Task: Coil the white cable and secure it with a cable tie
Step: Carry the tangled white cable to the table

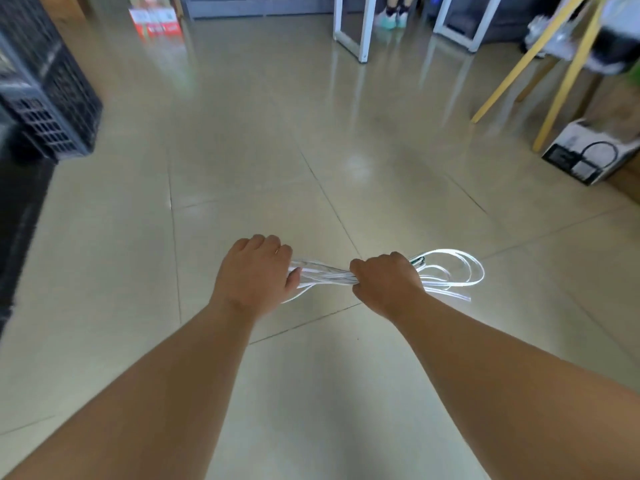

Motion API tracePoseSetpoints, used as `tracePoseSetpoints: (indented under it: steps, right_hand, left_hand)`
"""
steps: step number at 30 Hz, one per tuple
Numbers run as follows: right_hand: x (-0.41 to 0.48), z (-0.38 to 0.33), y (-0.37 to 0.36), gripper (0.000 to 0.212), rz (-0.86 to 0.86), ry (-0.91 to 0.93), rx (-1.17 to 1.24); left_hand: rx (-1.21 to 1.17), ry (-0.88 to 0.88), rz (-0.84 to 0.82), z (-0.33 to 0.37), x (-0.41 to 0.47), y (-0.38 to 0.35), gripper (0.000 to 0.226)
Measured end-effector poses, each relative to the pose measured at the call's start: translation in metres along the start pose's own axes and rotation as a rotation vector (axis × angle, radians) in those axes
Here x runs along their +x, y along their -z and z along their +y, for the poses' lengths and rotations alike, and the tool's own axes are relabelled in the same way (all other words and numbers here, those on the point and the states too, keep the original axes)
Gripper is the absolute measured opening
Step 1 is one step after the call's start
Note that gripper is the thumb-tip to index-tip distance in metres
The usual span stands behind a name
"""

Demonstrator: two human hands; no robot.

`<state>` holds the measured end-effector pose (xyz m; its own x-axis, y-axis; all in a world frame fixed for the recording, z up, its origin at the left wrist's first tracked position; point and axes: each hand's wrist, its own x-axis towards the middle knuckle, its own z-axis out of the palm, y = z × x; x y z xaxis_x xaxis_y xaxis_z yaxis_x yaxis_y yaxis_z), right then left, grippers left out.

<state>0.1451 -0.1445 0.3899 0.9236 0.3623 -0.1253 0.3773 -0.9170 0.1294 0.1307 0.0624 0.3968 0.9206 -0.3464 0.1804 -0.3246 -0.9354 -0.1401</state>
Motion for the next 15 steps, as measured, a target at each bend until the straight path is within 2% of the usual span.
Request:
tracePoseSetpoints:
  steps: [5, 9, 15]
  right_hand:
    - [0.000, 0.023, 0.187, 0.020, 0.052, -0.073, -0.024]
    - [-0.009, 0.044, 0.324, 0.023, 0.076, -0.161, -0.005]
    - [-0.006, 0.093, 0.458, 0.025, 0.139, -0.313, 0.028]
  left_hand:
    - [0.035, 0.075, 0.095, -0.054, 0.048, 0.182, 0.028]
    - [0.041, 0.102, 0.175, -0.088, 0.084, 0.316, 0.026]
    - [0.071, 0.126, 0.306, -0.116, 0.150, 0.445, 0.027]
